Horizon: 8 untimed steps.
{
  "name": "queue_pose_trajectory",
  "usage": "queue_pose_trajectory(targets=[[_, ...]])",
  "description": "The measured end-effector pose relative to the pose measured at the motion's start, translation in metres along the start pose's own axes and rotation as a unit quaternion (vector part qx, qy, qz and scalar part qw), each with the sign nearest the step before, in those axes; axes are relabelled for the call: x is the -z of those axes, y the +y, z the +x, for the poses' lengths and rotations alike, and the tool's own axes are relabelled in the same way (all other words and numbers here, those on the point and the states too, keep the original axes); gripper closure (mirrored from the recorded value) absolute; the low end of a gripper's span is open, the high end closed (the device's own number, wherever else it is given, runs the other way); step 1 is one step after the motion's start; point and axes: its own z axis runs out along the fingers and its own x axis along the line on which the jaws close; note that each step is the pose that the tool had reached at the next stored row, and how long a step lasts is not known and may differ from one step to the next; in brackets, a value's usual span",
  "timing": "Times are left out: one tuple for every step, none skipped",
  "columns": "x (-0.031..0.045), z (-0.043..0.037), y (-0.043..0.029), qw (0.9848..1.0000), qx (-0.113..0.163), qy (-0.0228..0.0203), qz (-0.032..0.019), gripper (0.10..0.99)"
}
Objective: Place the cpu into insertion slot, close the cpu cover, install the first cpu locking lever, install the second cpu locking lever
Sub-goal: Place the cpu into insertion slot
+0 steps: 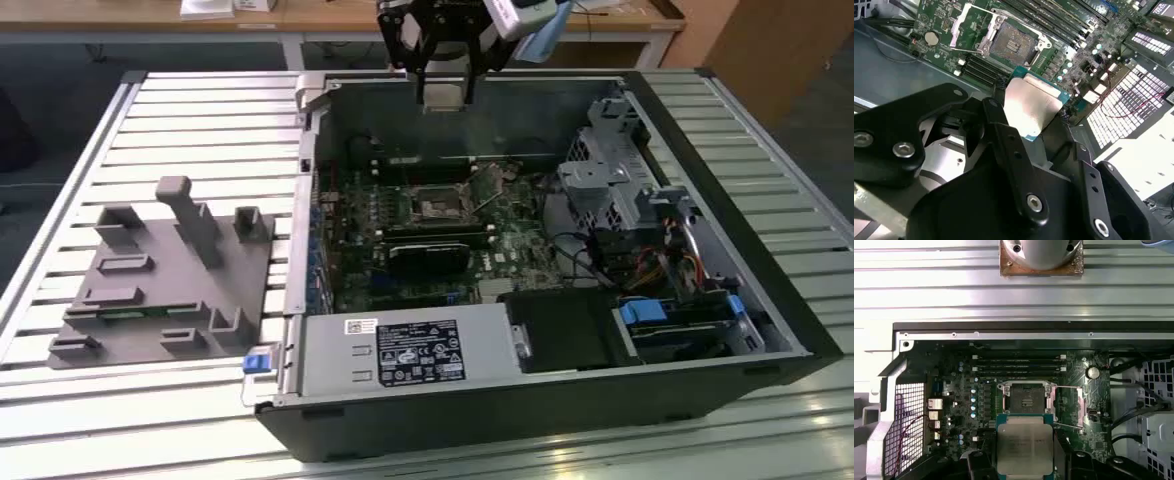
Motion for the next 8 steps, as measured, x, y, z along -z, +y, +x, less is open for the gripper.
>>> queue_pose_trajectory(targets=[[0.0000,0.0000,0.0000,1.0000,0.000,0.0000,0.0000,0.545],[0.0000,0.0000,0.0000,1.0000,0.000,0.0000,0.0000,0.545],[0.0000,0.0000,0.0000,1.0000,0.000,0.0000,0.0000,0.545],[0.0000,0.0000,0.0000,1.0000,0.000,0.0000,0.0000,0.545],[0.0000,0.0000,0.0000,1.0000,0.000,0.0000,0.0000,0.545],[0.0000,0.0000,0.0000,1.0000,0.000,0.0000,0.0000,0.545],[0.0000,0.0000,0.0000,1.0000,0.000,0.0000,0.0000,0.545],[0.0000,0.0000,0.0000,1.0000,0.000,0.0000,0.0000,0.545]])
